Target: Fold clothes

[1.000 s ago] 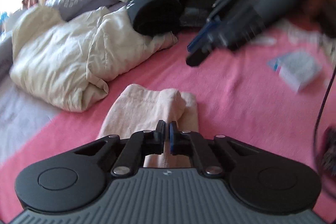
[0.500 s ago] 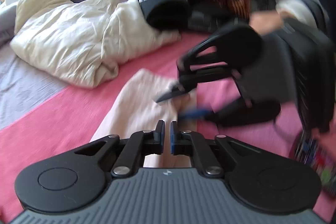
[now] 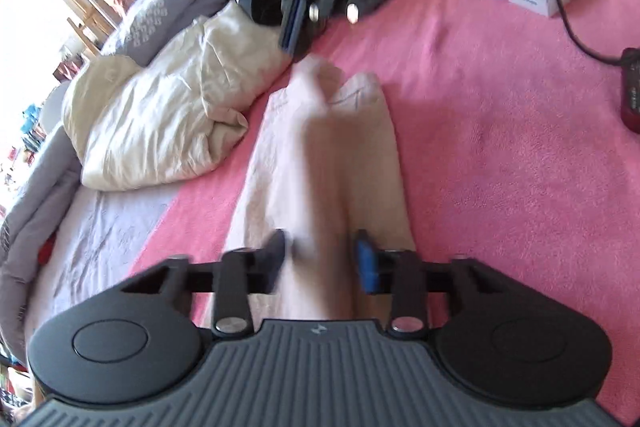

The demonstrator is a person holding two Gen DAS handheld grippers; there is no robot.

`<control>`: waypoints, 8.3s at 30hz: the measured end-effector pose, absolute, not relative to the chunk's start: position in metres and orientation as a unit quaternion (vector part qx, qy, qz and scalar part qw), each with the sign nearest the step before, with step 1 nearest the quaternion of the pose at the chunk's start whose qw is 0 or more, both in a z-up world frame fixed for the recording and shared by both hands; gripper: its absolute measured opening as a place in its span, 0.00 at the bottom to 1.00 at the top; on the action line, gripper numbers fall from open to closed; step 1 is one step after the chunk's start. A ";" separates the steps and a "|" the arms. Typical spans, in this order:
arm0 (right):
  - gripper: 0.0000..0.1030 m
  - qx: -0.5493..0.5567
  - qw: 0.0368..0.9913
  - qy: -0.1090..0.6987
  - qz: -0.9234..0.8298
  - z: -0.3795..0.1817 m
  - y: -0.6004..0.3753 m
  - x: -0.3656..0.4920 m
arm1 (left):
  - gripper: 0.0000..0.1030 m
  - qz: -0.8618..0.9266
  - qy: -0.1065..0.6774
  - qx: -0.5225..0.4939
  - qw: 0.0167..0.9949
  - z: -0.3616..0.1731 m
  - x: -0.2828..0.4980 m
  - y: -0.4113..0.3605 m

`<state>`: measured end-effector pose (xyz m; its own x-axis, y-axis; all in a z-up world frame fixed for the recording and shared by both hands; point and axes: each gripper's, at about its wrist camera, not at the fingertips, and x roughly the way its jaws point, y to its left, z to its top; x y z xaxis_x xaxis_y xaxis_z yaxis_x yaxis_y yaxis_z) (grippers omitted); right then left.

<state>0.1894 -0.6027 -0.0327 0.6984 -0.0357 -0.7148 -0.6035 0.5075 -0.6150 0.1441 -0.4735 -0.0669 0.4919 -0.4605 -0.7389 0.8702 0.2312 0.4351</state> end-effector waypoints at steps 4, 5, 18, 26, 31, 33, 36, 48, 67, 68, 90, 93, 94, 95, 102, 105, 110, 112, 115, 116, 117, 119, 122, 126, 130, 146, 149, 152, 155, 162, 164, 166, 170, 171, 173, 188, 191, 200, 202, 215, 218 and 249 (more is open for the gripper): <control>0.15 -0.511 0.784 0.299 0.189 -0.044 -0.593 0.165 | 0.10 -0.445 0.304 0.348 0.767 -0.056 0.166 -0.469; 0.21 -0.526 0.777 0.282 0.201 -0.047 -0.588 0.155 | 0.09 -0.448 0.326 0.313 0.771 -0.052 0.175 -0.466; 0.41 -0.607 0.722 0.186 0.277 -0.104 -0.514 0.143 | 0.08 -0.442 0.461 0.046 0.768 -0.050 0.257 -0.416; 0.06 -0.574 0.727 0.244 0.285 -0.087 -0.519 0.159 | 0.09 -0.436 0.441 0.111 0.777 -0.043 0.238 -0.404; 0.05 -0.553 0.742 0.265 0.271 -0.059 -0.533 0.163 | 0.47 -0.466 0.369 0.218 0.774 -0.024 0.178 -0.402; 0.05 -0.549 0.744 0.267 0.270 -0.051 -0.535 0.165 | 0.55 -0.464 0.341 0.265 0.773 -0.025 0.158 -0.404; 0.05 -0.533 0.752 0.278 0.270 -0.039 -0.536 0.168 | 0.63 -0.438 0.316 0.327 0.775 -0.037 0.142 -0.410; 0.04 -0.529 0.738 0.331 0.258 -0.048 -0.538 0.162 | 0.08 -0.399 0.268 0.424 0.768 -0.058 0.136 -0.419; 0.61 -0.660 0.680 0.143 0.283 -0.068 -0.511 0.078 | 0.70 -0.238 0.430 0.285 0.823 -0.014 0.137 -0.286; 0.62 -0.656 0.682 0.123 0.299 -0.070 -0.496 0.071 | 0.70 -0.222 0.436 0.283 0.825 -0.017 0.141 -0.276; 0.53 -0.640 0.748 -0.023 0.173 -0.140 -0.366 0.055 | 0.72 -0.247 0.470 0.140 0.836 -0.054 0.209 -0.204; 0.05 -0.639 0.740 0.064 0.199 -0.139 -0.374 0.051 | 0.74 -0.251 0.468 0.148 0.835 -0.054 0.210 -0.204; 0.05 -0.643 0.735 0.071 0.203 -0.140 -0.379 0.046 | 0.75 -0.250 0.468 0.151 0.834 -0.054 0.210 -0.204; 0.05 -0.645 0.732 0.075 0.205 -0.139 -0.384 0.039 | 0.76 -0.249 0.468 0.154 0.834 -0.054 0.210 -0.204; 0.04 -0.641 0.733 0.120 0.196 -0.125 -0.407 -0.001 | 0.70 -0.244 0.449 0.201 0.836 -0.041 0.207 -0.223; 0.07 -0.646 0.735 0.104 0.178 -0.135 -0.403 -0.007 | 0.74 -0.299 0.406 0.219 0.836 -0.027 0.198 -0.245; 0.36 -0.661 0.734 0.057 0.149 -0.145 -0.388 -0.002 | 0.73 -0.338 0.369 0.290 0.816 -0.044 0.198 -0.288; 0.34 -0.657 0.738 0.062 0.139 -0.148 -0.382 0.006 | 0.76 -0.334 0.369 0.308 0.811 -0.055 0.201 -0.296; 0.05 -0.637 0.750 0.123 0.126 -0.149 -0.383 0.022 | 0.78 -0.334 0.380 0.295 0.811 -0.056 0.208 -0.294; 0.05 -0.640 0.747 0.135 0.119 -0.151 -0.389 0.021 | 0.79 -0.332 0.389 0.283 0.811 -0.055 0.212 -0.291; 0.05 -0.642 0.744 0.143 0.112 -0.151 -0.396 0.017 | 0.79 -0.330 0.398 0.272 0.812 -0.055 0.215 -0.288; 0.04 -0.648 0.738 0.159 0.100 -0.152 -0.410 0.010 | 0.81 -0.324 0.412 0.250 0.814 -0.055 0.221 -0.279; 0.04 -0.658 0.728 0.177 0.080 -0.152 -0.429 -0.002 | 0.80 -0.318 0.419 0.234 0.818 -0.048 0.221 -0.269; 0.62 -0.687 0.716 0.108 0.061 -0.153 -0.449 -0.007 | 0.75 -0.352 0.396 0.235 0.815 -0.029 0.204 -0.262; 0.64 -0.682 0.722 0.093 0.067 -0.150 -0.455 0.009 | 0.77 -0.444 0.378 0.233 0.778 -0.014 0.170 -0.271; 0.06 -0.568 0.785 0.203 0.140 -0.089 -0.474 0.017 | 0.51 -0.478 0.320 0.339 0.745 -0.063 0.128 -0.366; 0.06 -0.574 0.776 0.223 0.137 -0.096 -0.480 0.030 | 0.45 -0.483 0.325 0.333 0.741 -0.065 0.129 -0.367; 0.07 -0.602 0.756 0.220 0.131 -0.114 -0.484 0.041 | 0.41 -0.488 0.333 0.326 0.738 -0.067 0.131 -0.367; 0.50 -0.647 0.734 0.170 0.119 -0.130 -0.486 0.040 | 0.41 -0.495 0.337 0.319 0.735 -0.067 0.133 -0.365; 0.12 -0.681 0.680 0.246 0.114 -0.152 -0.522 0.078 | 0.41 -0.544 0.387 0.257 0.699 -0.060 0.139 -0.352; 0.11 -0.675 0.660 0.320 0.087 -0.156 -0.552 0.084 | 0.41 -0.551 0.392 0.250 0.694 -0.058 0.135 -0.346; 0.08 -0.648 0.651 0.393 0.051 -0.153 -0.580 0.090 | 0.41 -0.548 0.383 0.260 0.697 -0.055 0.129 -0.340; 0.19 -0.525 0.707 0.474 -0.003 -0.111 -0.603 0.104 | 0.52 -0.522 0.363 0.225 0.738 -0.028 0.128 -0.311; 0.19 -0.478 0.737 0.477 -0.012 -0.095 -0.598 0.112 | 0.55 -0.508 0.363 0.208 0.753 -0.022 0.132 -0.302; 0.20 -0.378 0.799 0.467 0.002 -0.063 -0.578 0.128 | 0.56 -0.458 0.376 0.178 0.786 -0.016 0.143 -0.283; 0.74 -0.206 0.826 0.461 0.251 -0.055 -0.487 0.190 | 0.63 -0.383 0.491 0.172 0.763 -0.040 0.070 -0.205; 0.83 -0.193 0.804 0.534 0.178 -0.058 -0.534 0.204 | 0.65 -0.378 0.516 0.134 0.757 -0.033 0.065 -0.189; 0.68 -0.132 0.806 0.542 0.197 0.004 -0.441 0.208 | 0.65 -0.215 0.565 -0.064 0.794 0.005 0.073 -0.084; 0.68 -0.114 0.800 0.522 0.274 0.017 -0.391 0.202 | 0.65 -0.141 0.546 -0.062 0.823 0.014 0.073 -0.056; 0.29 -0.153 0.773 0.436 0.434 -0.051 -0.116 0.201 | 0.67 -0.060 0.525 -0.011 0.849 -0.023 0.044 0.007; 0.29 -0.126 0.791 0.434 0.412 -0.055 -0.098 0.219 | 0.67 -0.067 0.512 -0.014 0.856 -0.025 0.038 0.010; 0.67 -0.161 0.785 0.503 0.324 -0.041 -0.209 0.066 | 0.72 -0.056 0.494 0.019 0.867 0.030 0.055 0.060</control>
<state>0.0662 -0.2086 -0.0408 0.2848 0.3470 -0.8936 -0.6704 0.7384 0.0731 0.0547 0.0604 0.0295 0.5057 -0.0784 -0.8591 0.1154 0.9931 -0.0227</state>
